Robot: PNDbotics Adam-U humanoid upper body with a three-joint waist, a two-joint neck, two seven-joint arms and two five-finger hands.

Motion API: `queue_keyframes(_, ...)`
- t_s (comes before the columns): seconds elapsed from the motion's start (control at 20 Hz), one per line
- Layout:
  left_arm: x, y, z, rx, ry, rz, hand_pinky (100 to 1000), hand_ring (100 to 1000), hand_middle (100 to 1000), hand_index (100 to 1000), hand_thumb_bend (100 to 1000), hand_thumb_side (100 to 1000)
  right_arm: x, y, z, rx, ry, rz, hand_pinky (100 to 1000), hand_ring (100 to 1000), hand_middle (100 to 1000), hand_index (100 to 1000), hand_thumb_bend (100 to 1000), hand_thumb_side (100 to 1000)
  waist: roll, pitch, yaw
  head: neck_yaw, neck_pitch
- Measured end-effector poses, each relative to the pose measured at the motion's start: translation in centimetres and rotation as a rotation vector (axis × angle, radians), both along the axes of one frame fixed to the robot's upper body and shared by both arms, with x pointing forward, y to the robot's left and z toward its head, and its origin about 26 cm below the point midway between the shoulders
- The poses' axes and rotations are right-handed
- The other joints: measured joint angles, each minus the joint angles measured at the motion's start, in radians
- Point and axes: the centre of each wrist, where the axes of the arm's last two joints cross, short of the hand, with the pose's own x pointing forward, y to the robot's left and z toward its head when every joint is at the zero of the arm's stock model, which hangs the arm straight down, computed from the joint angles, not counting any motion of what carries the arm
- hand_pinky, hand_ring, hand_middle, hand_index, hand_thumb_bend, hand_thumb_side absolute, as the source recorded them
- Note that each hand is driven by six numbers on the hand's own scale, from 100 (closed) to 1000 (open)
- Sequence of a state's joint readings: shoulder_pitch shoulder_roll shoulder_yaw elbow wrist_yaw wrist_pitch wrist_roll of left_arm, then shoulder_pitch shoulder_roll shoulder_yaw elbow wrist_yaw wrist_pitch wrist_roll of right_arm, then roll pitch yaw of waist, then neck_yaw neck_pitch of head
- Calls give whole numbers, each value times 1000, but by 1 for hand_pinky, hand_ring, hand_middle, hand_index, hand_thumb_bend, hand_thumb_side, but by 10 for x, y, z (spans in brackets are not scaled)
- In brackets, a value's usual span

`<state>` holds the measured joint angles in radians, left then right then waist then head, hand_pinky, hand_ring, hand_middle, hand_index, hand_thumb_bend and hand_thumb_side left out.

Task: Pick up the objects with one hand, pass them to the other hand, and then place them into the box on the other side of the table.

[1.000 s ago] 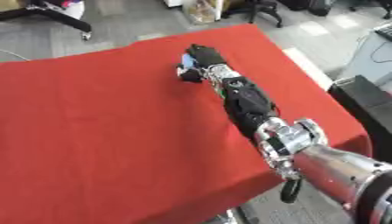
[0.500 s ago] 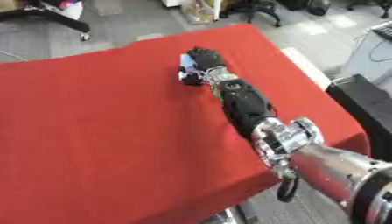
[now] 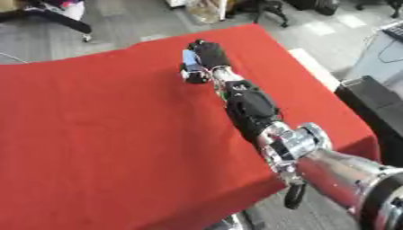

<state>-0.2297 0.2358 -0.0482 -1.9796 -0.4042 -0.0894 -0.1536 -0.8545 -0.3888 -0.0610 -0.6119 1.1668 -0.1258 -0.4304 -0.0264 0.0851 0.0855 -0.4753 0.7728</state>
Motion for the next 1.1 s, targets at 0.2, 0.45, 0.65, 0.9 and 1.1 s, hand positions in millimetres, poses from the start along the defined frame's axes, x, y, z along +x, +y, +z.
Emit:
queue_keyframes(0.2, 0, 0, 0, 10, 3, 9, 680, 616, 641, 831, 490, 887, 0, 15, 24, 150, -86, 117, 619, 196, 332, 386, 100, 504, 0, 0, -7, 31, 0)
queue_keyframes(0.45, 5, -2, -4, 63, 3, 33, 690, 635, 663, 853, 517, 798, -10, 65, 68, 413, -147, 399, 634, 204, 332, 386, 100, 581, 1, 0, -20, 137, 0)
queue_keyframes(0.65, 14, -12, -4, 128, -50, 41, 714, 668, 696, 870, 658, 690, -39, 131, 99, 645, -106, 733, 642, 215, 339, 391, 100, 611, 2, 0, -32, 239, 0)
queue_keyframes(0.9, 26, -36, 2, 198, -225, 8, 738, 692, 719, 883, 835, 594, -82, 196, 119, 863, 61, 1077, 648, 222, 344, 393, 100, 634, 1, 0, -47, 318, 0)
queue_keyframes(1.1, 34, -52, 4, 207, -339, -16, 745, 698, 726, 889, 939, 587, -104, 222, 121, 961, 187, 1218, 651, 226, 345, 393, 100, 649, -1, 2, -53, 337, 0)
